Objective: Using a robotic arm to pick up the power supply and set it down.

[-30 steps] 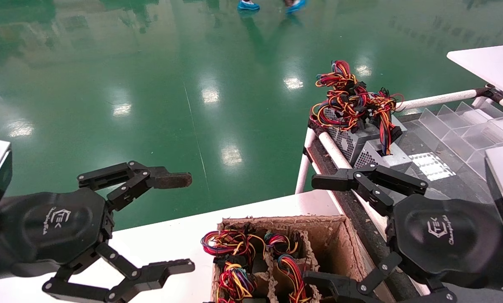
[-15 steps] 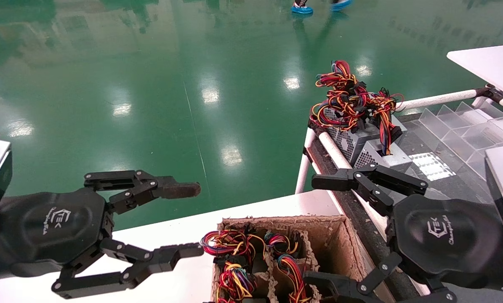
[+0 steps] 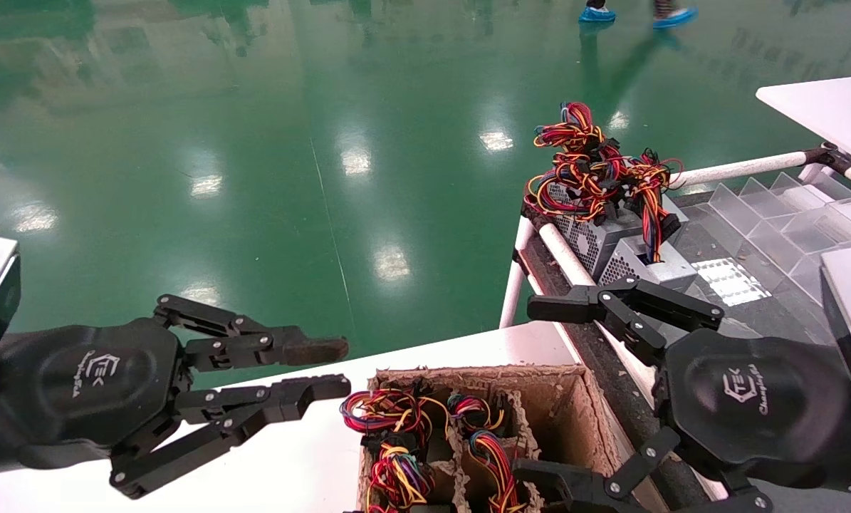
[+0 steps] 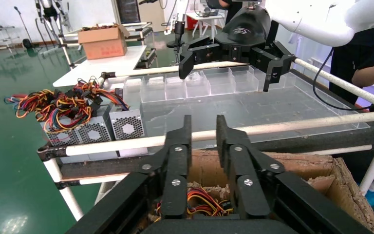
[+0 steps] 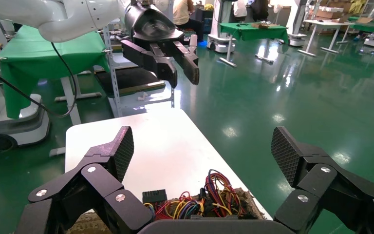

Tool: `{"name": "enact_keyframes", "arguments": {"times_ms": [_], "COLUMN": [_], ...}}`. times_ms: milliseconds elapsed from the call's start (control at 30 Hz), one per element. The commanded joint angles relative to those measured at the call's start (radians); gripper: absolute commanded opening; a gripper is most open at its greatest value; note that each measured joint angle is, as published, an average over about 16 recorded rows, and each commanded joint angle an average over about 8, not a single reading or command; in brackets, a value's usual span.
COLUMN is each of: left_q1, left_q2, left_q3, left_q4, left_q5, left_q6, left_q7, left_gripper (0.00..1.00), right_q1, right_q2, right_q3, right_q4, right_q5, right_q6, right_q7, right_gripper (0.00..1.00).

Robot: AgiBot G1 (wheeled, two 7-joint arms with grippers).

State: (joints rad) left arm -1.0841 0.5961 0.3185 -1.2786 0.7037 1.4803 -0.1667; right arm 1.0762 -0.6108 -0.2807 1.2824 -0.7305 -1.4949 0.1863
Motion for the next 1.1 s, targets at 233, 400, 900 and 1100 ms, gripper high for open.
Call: {"name": "enact_keyframes", "arguments": {"times_ms": [233, 400, 900, 1100], "left_q1": [0.000, 0.000, 0.000, 0.000], "left_q2": [0.000, 0.000, 0.000, 0.000], "left_q3": [0.000, 0.000, 0.000, 0.000], "left_q4": [0.000, 0.000, 0.000, 0.000], "left_q5": [0.000, 0.000, 0.000, 0.000], "left_q6": [0.000, 0.000, 0.000, 0.000], "left_q7": [0.000, 0.000, 0.000, 0.000], "left_gripper": [0.00, 0.34, 1.00, 1.00], "right_q1": [0.000, 0.000, 0.000, -0.005], "right_q2": [0.000, 0.000, 0.000, -0.001], "right_q3": [0.000, 0.000, 0.000, -0.005], "right_q4": [0.000, 0.000, 0.000, -0.011], "right_q5": [0.000, 0.000, 0.000, -0.003], "right_q6": [0.000, 0.000, 0.000, -0.001], "right_q7": [0.000, 0.000, 0.000, 0.006], "right_gripper": [1.00, 1.00, 1.00, 1.00]}}
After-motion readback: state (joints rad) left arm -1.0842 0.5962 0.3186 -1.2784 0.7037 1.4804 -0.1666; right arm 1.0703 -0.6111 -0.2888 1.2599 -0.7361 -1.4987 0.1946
